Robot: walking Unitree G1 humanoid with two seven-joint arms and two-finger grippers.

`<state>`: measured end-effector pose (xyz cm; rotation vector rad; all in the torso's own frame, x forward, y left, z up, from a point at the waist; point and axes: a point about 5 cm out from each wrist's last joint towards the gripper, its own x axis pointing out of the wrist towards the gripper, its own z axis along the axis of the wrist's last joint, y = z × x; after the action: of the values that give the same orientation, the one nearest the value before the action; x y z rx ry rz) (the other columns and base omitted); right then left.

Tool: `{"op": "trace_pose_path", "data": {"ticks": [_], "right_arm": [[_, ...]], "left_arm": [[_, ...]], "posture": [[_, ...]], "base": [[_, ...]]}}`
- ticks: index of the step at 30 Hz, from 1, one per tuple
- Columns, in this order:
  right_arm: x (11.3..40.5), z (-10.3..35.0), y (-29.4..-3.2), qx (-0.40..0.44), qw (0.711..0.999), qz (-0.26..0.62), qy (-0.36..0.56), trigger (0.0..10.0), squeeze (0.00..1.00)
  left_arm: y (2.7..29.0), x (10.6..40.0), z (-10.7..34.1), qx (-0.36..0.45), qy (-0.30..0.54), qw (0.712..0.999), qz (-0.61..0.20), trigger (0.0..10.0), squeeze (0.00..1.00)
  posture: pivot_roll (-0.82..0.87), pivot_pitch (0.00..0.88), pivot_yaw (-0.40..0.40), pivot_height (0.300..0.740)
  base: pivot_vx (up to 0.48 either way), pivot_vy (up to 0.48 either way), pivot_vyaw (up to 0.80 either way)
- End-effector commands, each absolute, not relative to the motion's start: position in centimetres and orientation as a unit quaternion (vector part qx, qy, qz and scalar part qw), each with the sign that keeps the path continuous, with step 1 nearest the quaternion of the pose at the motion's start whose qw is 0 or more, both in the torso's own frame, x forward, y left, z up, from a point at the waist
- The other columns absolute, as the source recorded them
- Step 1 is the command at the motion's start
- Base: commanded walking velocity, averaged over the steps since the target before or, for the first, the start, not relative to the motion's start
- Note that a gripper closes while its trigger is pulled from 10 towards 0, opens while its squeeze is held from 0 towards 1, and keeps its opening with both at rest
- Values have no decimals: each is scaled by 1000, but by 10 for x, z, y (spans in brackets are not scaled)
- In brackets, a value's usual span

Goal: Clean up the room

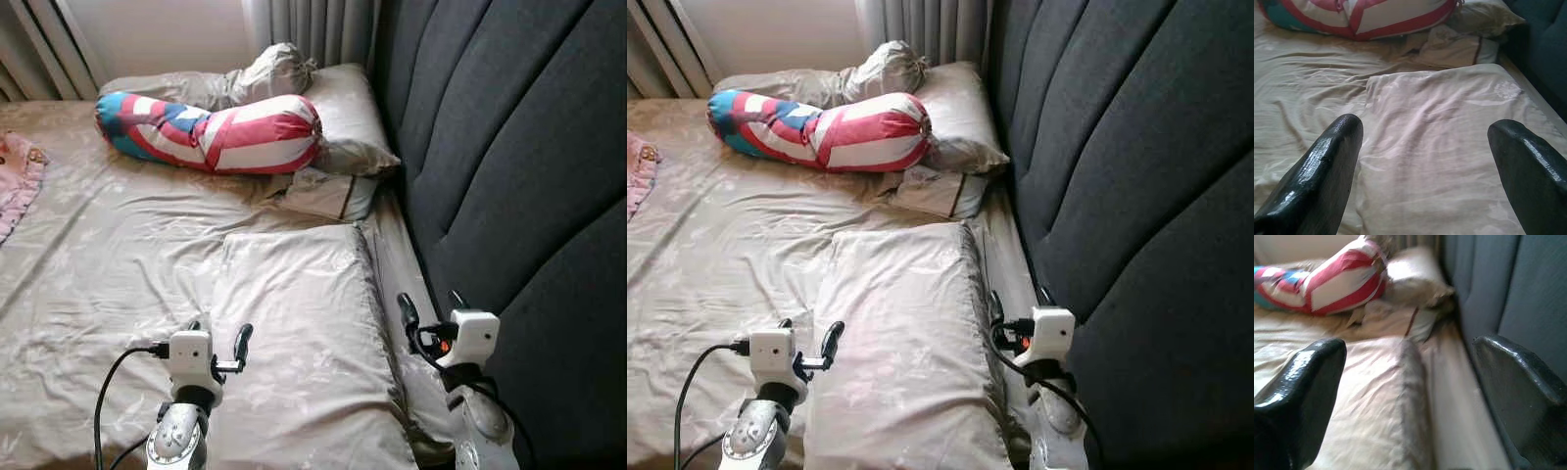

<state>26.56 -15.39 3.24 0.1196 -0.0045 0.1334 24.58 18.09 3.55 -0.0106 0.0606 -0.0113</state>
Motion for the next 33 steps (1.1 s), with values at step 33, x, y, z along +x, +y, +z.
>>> {"op": "trace_pose_path", "data": {"ticks": [33], "right_arm": [[251,8,-152,51,991,75,101,10000,0]], "left_arm": [[184,246,39,-5,21,1000,13,10000,0]], "posture": [[-134,84,-39,660]], "base": [[0,0,0]]}}
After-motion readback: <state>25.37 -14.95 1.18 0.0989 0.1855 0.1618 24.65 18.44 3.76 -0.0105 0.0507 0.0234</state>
